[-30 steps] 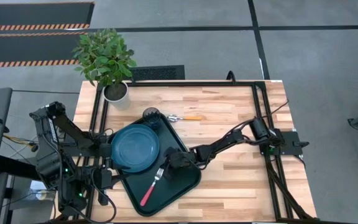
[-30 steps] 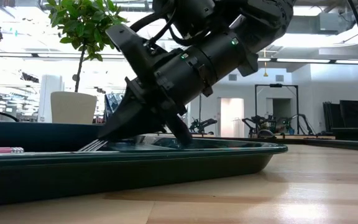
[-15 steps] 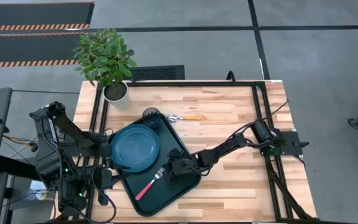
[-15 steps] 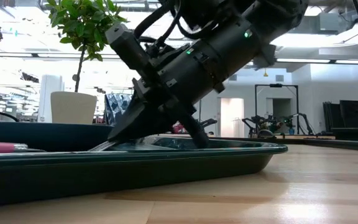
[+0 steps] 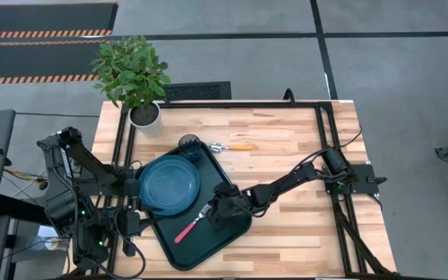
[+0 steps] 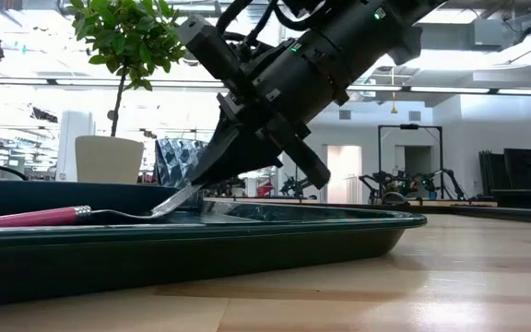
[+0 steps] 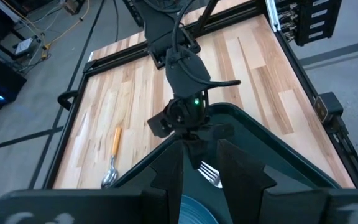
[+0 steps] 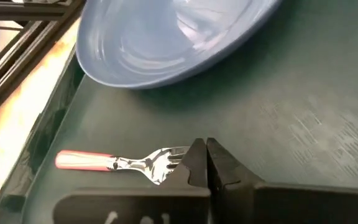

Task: Pick and place plate/cup/fork/spoon on tray
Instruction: Put the pink fork on the black tray on the right of the pink plate

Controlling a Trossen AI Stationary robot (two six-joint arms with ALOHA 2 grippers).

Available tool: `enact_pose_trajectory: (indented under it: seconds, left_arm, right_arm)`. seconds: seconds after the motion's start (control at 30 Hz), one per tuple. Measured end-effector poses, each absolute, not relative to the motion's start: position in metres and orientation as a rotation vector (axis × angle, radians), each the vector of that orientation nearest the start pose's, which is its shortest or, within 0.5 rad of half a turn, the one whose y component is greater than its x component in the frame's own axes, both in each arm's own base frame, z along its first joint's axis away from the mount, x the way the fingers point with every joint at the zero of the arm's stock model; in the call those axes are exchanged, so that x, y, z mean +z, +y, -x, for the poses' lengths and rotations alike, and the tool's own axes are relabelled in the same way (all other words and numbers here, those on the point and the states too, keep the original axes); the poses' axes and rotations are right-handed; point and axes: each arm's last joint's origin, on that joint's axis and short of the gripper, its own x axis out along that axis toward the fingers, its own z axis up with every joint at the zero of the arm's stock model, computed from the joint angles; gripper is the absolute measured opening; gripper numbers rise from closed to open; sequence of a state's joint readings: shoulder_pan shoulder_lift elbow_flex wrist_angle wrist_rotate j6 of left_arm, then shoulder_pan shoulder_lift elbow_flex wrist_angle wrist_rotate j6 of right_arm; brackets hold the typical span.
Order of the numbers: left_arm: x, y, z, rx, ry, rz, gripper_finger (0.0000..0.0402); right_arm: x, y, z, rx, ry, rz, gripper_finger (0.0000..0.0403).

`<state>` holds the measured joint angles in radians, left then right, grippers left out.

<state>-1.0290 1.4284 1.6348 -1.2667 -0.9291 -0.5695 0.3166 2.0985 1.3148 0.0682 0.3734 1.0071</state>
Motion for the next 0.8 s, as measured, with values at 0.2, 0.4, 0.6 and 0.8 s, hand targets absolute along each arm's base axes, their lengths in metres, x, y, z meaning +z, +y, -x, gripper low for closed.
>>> enact_pose_trajectory:
  seconds: [0.2,0.4,0.6,0.8]
  left_arm:
    - [0.400,-0.204,-0.150,0.078,0.576,-0.327,0.0087]
    - [0.400,-0.203,-0.150,0.082,0.571,-0.329,0.0087]
    - [0.400,-0.203,-0.150,0.095,0.562,-0.326,0.0087]
    - [0.400,-0.203,-0.150,0.100,0.556,-0.329,0.0087]
  right_arm:
    - [0.137,0.134,-0.417,-0.446,0.560,-0.728,0.0003]
    - [0.137,0.137,-0.416,-0.446,0.553,-0.750,0.0003]
    - [0.138,0.143,-0.413,-0.467,0.531,-0.780,0.0005]
    - [0.138,0.148,-0.411,-0.500,0.495,-0.780,0.0004]
